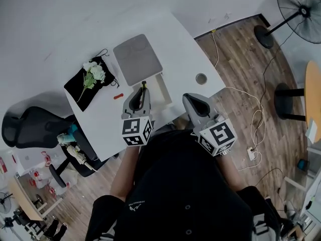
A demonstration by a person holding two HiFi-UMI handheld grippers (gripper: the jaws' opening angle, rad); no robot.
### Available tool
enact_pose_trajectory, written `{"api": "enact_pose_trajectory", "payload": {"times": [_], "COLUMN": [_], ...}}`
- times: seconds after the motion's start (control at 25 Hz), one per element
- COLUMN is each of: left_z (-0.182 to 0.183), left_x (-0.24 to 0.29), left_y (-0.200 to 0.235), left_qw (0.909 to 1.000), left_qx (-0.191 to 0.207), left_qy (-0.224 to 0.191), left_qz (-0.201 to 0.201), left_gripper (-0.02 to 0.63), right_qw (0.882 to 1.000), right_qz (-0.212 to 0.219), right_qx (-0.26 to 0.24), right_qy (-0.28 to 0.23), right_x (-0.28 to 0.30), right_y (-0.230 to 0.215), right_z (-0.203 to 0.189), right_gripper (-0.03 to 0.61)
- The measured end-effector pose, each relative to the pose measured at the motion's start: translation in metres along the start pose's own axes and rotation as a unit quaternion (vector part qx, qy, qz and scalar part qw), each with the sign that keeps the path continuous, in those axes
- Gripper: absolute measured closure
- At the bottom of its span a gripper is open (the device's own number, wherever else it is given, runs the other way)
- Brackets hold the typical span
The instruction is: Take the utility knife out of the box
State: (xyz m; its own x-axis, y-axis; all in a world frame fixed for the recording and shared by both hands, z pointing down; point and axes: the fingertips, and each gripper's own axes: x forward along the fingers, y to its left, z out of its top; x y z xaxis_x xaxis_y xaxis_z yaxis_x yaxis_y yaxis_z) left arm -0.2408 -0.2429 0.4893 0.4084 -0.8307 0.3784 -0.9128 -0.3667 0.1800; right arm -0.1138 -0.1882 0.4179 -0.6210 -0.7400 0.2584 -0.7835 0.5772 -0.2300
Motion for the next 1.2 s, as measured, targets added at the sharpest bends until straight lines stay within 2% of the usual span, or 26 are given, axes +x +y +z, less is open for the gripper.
{"api": "enact_pose_trajectory", "payload": {"times": [0.52, 0.92, 1.2], "left_z": [0.056, 0.035, 0.041], "left_x": [-0.058, -0.091, -0.091], "left_y": [-0.021, -0.021, -0.030], "left_qw": [0.9964, 0.9957, 0.9941], "left_qx": [0.030, 0.017, 0.019], "left_qy": [-0.078, -0.089, -0.106], "left_qz": [-0.005, 0.019, 0.017], "left_gripper": [0.560, 0.560, 0.560], "right_qw": [0.999, 0.998, 0.998], "right_qz": [0.041, 0.062, 0.066], "right_qx": [0.004, 0.005, -0.011], "right_qy": [-0.009, -0.010, -0.016], "right_x": [0.011, 0.007, 0.000], "right_y": [0.016, 0.026, 0.029], "right_z": [0.007, 0.003, 0.008], "right_gripper": [0.574, 0.574, 0.574]}}
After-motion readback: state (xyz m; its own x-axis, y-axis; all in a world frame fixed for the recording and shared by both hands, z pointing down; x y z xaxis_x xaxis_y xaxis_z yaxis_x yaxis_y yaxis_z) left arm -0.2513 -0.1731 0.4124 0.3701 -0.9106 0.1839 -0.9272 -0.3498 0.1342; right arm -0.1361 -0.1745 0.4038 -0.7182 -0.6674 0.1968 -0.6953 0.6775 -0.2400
